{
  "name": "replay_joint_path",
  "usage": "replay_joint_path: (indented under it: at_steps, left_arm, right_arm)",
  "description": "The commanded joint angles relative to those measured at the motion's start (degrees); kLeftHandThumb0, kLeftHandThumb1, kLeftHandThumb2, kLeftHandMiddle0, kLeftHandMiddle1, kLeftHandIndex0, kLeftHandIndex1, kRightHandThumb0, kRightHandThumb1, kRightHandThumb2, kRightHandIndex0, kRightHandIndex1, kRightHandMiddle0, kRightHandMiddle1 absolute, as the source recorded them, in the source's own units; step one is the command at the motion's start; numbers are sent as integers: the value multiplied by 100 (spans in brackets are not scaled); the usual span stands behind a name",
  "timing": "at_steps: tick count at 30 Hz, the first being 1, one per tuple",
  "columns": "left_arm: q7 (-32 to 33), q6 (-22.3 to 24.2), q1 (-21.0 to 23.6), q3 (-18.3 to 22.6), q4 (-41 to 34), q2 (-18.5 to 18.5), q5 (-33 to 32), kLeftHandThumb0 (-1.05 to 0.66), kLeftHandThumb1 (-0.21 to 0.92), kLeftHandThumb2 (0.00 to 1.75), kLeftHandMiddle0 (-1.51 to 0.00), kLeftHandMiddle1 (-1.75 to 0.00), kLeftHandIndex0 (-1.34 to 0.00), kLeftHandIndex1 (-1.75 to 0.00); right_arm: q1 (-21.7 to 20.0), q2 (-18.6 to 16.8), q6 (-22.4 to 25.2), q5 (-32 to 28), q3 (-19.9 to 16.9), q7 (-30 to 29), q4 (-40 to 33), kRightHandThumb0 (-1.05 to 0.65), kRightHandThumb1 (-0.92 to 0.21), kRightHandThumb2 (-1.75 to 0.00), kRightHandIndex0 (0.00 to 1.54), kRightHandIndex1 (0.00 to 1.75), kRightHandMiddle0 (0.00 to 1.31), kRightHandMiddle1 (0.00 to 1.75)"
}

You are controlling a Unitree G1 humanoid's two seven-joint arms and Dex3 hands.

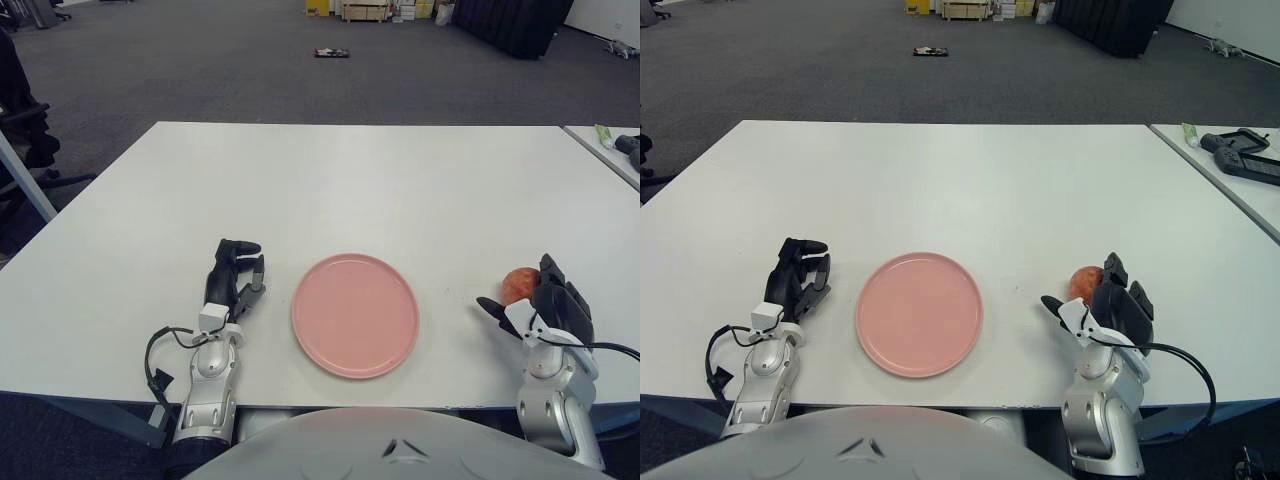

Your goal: Put the apple into the plate.

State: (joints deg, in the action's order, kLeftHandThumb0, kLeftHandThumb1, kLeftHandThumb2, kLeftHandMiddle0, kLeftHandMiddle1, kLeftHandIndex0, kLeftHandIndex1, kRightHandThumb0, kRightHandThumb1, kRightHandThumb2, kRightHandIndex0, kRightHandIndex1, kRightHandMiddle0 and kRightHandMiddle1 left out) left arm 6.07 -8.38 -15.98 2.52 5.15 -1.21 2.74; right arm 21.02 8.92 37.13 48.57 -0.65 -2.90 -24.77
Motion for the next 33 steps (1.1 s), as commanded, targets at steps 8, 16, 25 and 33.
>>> replay_joint_path:
  at_steps: [8, 16, 25, 33]
  left_arm:
    - [49, 201, -109, 70, -77, -45, -33, -35, 92, 53, -40, -160, -20, -175]
    - [53, 198, -144, 101, -139, -55, -10, -35, 89, 57, -44, -156, -21, -175]
    - [8, 176, -158, 96, -169, -21, 3, -35, 87, 61, -45, -156, -23, -175]
    - [7, 224, -157, 108, -185, -6, 2, -35, 86, 62, -44, -157, -23, -175]
  right_arm:
    - [-318, -161, 251, 250, -77, -507, 190, -98, -91, -34, 2, 18, 0, 6]
    - [-404, -190, 319, 259, -241, -846, 267, -93, -90, -35, 0, 50, 0, 31]
    - [-432, -169, 480, 368, -355, -1156, 358, -90, -85, -38, 0, 66, 0, 49]
    - [-464, 131, 514, 225, -620, -1039, 688, -86, -78, -47, 0, 61, 0, 47]
